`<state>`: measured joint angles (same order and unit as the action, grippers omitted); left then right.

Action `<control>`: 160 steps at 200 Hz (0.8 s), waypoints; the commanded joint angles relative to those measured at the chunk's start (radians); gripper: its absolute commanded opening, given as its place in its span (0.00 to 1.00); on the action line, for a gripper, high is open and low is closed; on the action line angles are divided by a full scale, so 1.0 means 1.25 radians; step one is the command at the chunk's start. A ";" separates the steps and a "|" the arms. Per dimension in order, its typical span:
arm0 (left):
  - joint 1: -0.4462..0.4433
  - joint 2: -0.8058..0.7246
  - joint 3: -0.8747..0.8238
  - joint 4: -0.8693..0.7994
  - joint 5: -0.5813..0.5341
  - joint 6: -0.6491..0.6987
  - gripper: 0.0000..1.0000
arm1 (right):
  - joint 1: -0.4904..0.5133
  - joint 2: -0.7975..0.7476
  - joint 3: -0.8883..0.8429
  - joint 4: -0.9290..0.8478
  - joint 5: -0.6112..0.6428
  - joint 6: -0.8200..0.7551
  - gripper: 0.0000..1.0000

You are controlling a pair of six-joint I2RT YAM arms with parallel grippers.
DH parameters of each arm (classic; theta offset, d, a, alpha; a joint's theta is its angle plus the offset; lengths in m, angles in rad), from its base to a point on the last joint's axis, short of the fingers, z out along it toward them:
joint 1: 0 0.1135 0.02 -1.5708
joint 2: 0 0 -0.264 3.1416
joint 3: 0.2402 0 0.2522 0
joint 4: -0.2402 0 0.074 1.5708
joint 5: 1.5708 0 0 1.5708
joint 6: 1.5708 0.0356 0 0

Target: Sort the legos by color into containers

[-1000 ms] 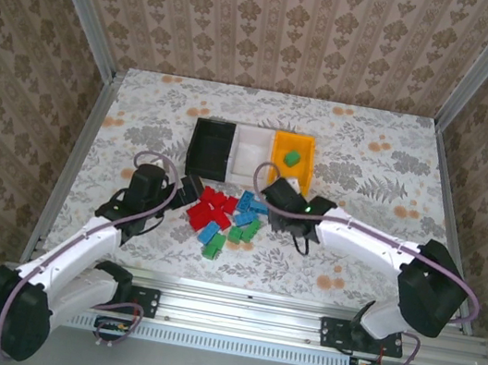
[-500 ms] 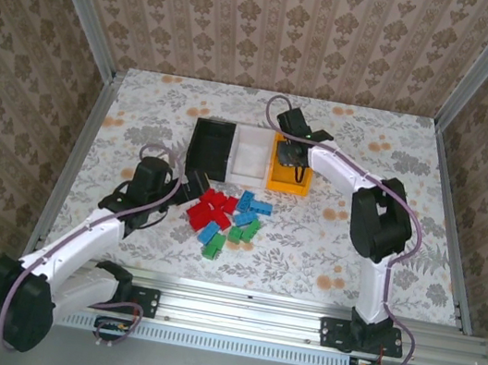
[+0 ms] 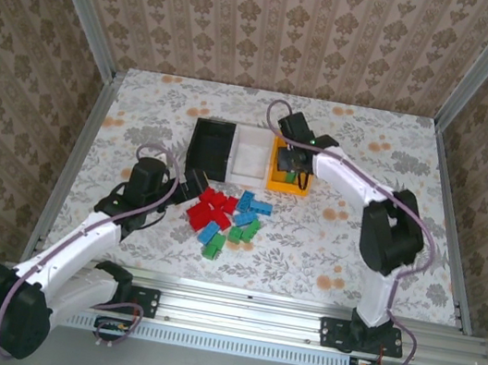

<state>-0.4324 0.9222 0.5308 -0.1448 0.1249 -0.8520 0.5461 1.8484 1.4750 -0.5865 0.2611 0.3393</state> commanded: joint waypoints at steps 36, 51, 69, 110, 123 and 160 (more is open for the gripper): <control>0.005 -0.033 -0.028 -0.019 -0.056 0.019 1.00 | 0.231 -0.211 -0.270 0.036 0.021 0.272 0.51; 0.008 -0.029 -0.037 -0.005 -0.055 0.003 1.00 | 0.254 -0.208 -0.313 0.096 0.022 0.363 0.53; 0.008 -0.025 -0.037 -0.002 -0.043 -0.008 1.00 | 0.259 -0.187 -0.362 0.154 0.006 0.453 0.54; 0.007 -0.039 -0.047 -0.001 -0.042 -0.014 1.00 | 0.264 -0.095 -0.338 0.210 -0.071 0.443 0.56; 0.009 -0.044 -0.045 -0.003 -0.045 -0.011 1.00 | 0.265 -0.089 -0.345 0.226 -0.081 0.445 0.56; 0.010 -0.045 -0.044 -0.012 -0.049 -0.007 1.00 | 0.267 -0.065 -0.350 0.174 -0.042 0.456 0.52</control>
<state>-0.4305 0.8810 0.4835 -0.1570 0.0776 -0.8539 0.8745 1.7420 1.0309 -0.3424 0.1936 0.8761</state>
